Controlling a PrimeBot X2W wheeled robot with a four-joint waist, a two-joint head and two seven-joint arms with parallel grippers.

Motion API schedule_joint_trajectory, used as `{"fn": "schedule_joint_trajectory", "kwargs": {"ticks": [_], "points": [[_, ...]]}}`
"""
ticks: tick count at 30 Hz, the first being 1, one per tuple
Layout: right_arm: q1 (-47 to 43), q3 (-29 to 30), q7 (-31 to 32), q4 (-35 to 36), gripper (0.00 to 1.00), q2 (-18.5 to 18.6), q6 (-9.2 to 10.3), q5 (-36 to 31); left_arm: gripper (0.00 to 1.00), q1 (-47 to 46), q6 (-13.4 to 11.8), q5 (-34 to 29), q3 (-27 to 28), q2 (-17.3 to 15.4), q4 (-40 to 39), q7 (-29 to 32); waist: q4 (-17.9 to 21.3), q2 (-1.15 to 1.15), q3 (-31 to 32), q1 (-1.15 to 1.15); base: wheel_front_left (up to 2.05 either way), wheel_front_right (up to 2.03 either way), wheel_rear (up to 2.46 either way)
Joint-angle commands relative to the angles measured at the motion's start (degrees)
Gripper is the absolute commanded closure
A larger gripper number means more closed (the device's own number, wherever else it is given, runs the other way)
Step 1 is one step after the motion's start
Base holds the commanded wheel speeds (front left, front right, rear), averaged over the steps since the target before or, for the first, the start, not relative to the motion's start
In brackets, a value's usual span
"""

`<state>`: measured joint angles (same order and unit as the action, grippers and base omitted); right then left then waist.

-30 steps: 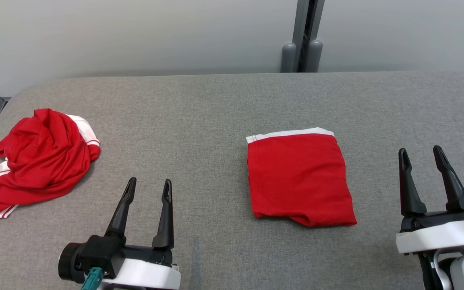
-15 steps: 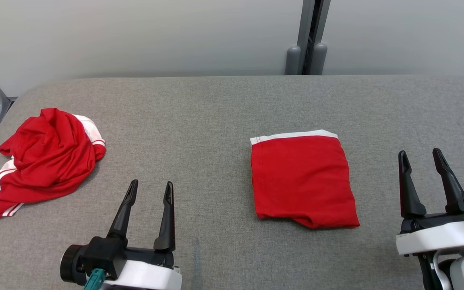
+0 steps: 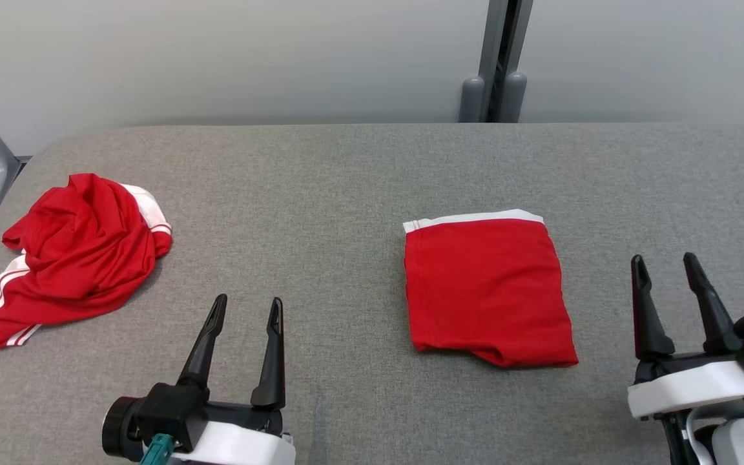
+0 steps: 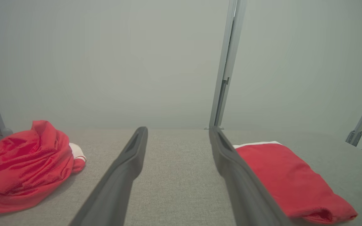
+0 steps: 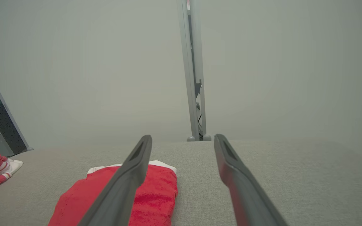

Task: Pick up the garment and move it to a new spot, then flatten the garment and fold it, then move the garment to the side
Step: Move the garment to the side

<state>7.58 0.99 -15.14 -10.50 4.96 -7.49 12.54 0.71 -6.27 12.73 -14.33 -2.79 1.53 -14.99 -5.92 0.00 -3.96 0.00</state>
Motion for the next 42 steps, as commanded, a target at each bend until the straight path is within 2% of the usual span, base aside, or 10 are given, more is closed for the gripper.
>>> {"fn": "schedule_joint_trajectory", "kwargs": {"ticks": [1, 6, 10, 17, 21, 28, 36, 38, 39, 42], "points": [[-0.3, -1.0, -0.1, -2.0, 0.0, 0.3, -0.01, 1.4, 0.0, 0.1, 0.2, -0.1, -0.1, -0.2, 0.2, -0.1, -0.1, 0.0, -0.4, 0.0, 0.0, 0.0, 0.0], [1.8, -5.2, 0.5, -7.1, 0.0, 2.5, -0.01, 5.9, 0.0, -1.1, 0.7, -0.3, -0.6, -0.2, 0.5, -0.1, -0.6, 0.0, -2.2, 0.0, 0.0, 0.0, 0.0], [5.4, -10.1, 3.9, -12.2, 0.0, 5.6, -0.01, 12.6, 0.0, -2.1, 0.8, -0.3, -0.7, -0.2, 0.9, -0.1, -1.4, 0.0, -4.1, 0.0, 0.0, 0.0, 0.0], [12.0, -17.2, 15.4, -17.7, 0.0, 9.7, -0.01, 30.9, 0.0, -3.7, 1.3, -0.1, -1.4, -0.2, 1.5, -0.1, -3.0, 0.0, -6.4, 0.0, 0.0, 0.0, 0.0], [14.8, -18.8, 21.2, -20.1, 0.0, 12.3, -0.01, 39.2, 0.0, -4.2, 1.2, 0.3, -2.1, -0.2, 1.7, -0.1, -4.2, 0.0, -7.0, 0.0, 0.0, 0.0, 0.0], [18.4, -21.0, 27.9, -24.1, 0.0, 14.5, -0.01, 46.8, 0.0, -5.1, 1.2, 0.9, -3.1, -0.2, 1.8, -0.1, -5.7, 0.0, -8.3, 0.0, 0.0, 0.0, 0.0], [20.3, -24.5, 31.3, -24.9, 0.0, 14.9, 0.0, 52.5, 0.0, -6.0, 0.8, 1.4, -3.6, -0.2, 2.1, -0.1, -6.7, 0.0, -9.3, 0.0, 0.0, 0.0, 0.0], [20.6, -25.5, 31.1, -25.5, 0.77, 15.1, 0.0, 52.7, 0.0, -6.2, 0.8, 1.4, -3.6, -0.2, 2.2, -0.1, -6.9, 0.0, -9.4, 0.0, 0.0, 0.0, 0.0], [20.8, -26.1, 31.1, -25.7, 1.0, 15.3, 0.0, 52.8, 0.0, -6.2, 0.8, 1.4, -3.6, -0.2, 2.2, -0.1, -6.9, 0.0, -9.4, 0.0, 0.0, 0.0, 0.0], [21.7, -27.7, 29.9, -25.9, 1.0, 16.0, 0.0, 52.2, 0.0, -6.2, 0.7, 1.2, -3.6, -0.2, 2.0, -0.1, -6.9, 0.0, -9.5, 0.0, 0.0, 0.0, 0.0]]}}
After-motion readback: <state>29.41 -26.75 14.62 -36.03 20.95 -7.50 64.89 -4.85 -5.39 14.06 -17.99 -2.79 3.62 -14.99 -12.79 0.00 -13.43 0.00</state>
